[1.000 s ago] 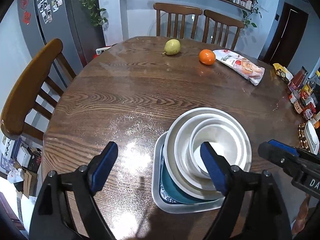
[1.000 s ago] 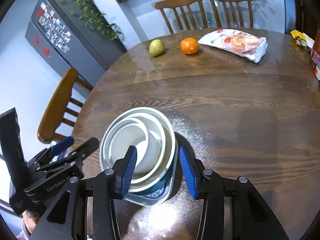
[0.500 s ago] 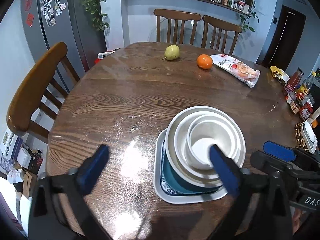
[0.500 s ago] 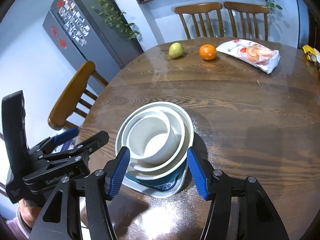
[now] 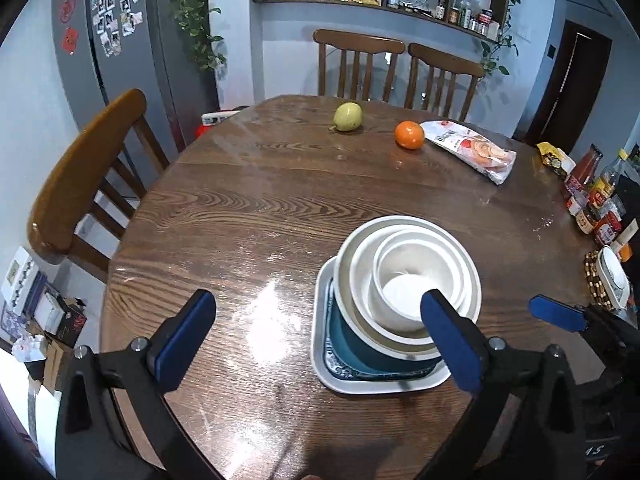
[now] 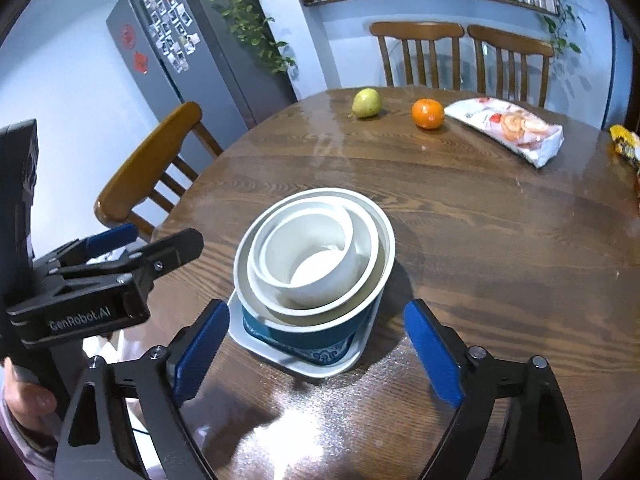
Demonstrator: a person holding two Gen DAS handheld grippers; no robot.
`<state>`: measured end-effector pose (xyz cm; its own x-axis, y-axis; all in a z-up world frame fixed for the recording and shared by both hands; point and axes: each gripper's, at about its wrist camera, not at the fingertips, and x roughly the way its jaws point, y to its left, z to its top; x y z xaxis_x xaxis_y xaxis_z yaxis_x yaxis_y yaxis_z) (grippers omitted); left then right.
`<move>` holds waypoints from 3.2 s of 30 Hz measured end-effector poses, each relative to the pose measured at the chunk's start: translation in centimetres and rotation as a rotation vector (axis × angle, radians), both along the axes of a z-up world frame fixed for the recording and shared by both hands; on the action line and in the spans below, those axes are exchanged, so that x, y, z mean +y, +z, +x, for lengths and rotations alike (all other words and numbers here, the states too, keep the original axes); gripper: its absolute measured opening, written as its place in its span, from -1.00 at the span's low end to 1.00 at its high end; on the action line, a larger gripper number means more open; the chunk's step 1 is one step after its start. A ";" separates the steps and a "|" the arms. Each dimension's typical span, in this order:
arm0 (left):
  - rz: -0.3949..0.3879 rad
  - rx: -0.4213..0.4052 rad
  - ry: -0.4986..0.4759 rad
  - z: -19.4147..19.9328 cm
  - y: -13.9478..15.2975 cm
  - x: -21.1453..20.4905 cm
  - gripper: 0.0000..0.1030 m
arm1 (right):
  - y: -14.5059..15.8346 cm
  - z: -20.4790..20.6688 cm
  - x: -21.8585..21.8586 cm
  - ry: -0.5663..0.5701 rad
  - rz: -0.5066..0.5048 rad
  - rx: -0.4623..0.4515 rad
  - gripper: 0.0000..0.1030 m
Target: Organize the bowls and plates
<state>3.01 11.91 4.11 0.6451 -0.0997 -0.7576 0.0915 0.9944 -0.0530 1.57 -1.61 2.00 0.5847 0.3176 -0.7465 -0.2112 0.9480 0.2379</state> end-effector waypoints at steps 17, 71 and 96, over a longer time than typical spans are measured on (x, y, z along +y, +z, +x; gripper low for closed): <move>-0.018 -0.032 -0.056 -1.9 0.9 -0.4 0.98 | 0.5 -2.1 1.1 0.026 -0.101 -0.071 0.99; 0.047 0.040 -0.025 -2.8 -3.3 0.9 0.98 | -2.1 -2.3 2.7 0.014 -0.124 -0.002 0.99; 0.066 0.067 -0.023 -2.8 -4.1 1.2 0.98 | -1.4 -2.1 2.6 -0.004 -0.122 -0.012 0.99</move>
